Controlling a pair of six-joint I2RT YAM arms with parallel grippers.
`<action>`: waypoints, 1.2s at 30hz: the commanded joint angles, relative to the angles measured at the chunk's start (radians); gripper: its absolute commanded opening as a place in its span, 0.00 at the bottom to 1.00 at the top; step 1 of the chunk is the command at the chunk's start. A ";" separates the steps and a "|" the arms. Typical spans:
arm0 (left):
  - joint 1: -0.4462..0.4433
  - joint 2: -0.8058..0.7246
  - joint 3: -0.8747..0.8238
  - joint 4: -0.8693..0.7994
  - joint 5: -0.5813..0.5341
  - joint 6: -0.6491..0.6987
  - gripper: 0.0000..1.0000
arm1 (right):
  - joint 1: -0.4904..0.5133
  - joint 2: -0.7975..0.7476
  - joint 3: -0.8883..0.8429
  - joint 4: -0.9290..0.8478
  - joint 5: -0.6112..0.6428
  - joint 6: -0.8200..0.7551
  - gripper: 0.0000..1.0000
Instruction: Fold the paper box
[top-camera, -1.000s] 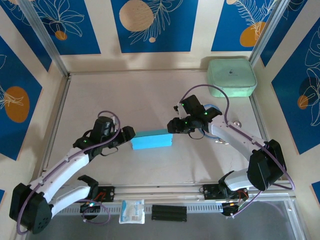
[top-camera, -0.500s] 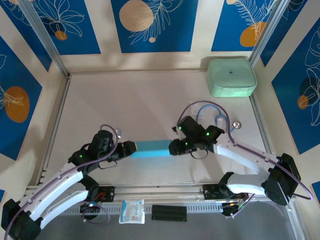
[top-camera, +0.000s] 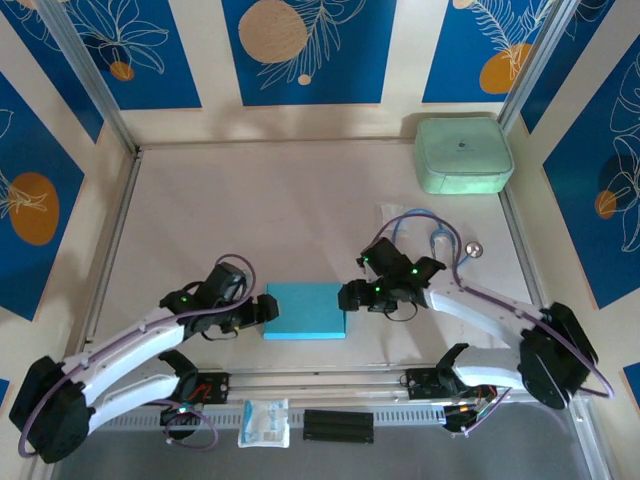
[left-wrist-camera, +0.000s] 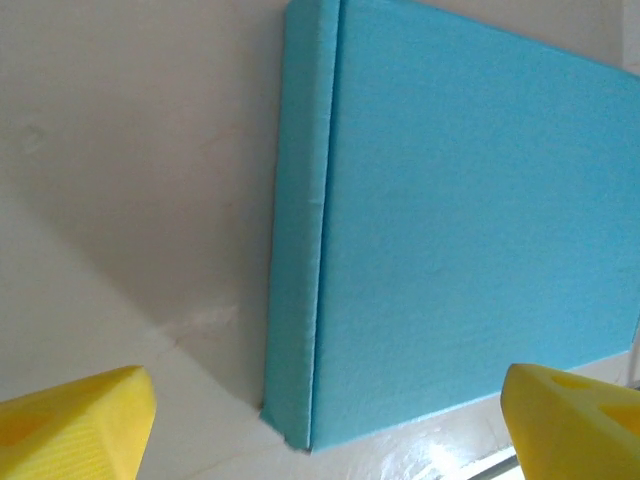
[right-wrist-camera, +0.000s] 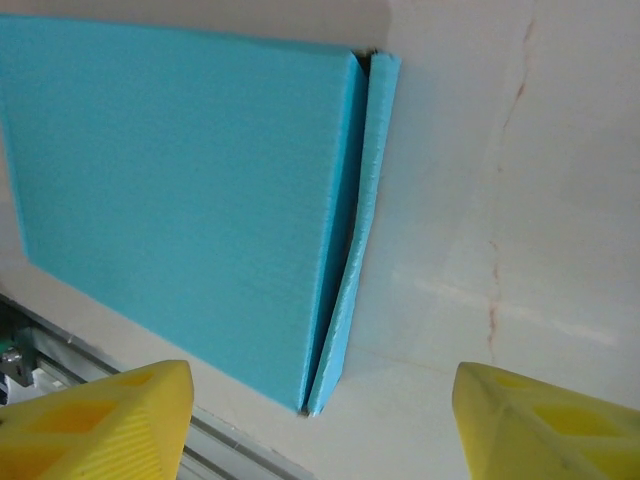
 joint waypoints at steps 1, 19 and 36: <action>-0.015 0.073 -0.001 0.153 0.034 0.060 0.90 | 0.034 0.090 0.010 0.128 -0.073 0.032 0.63; 0.017 0.476 0.240 0.366 -0.129 0.119 0.51 | 0.001 0.483 0.385 0.279 -0.024 -0.006 0.28; 0.341 1.216 1.045 0.541 -0.091 0.301 0.38 | -0.297 1.309 1.605 0.044 -0.079 -0.156 0.24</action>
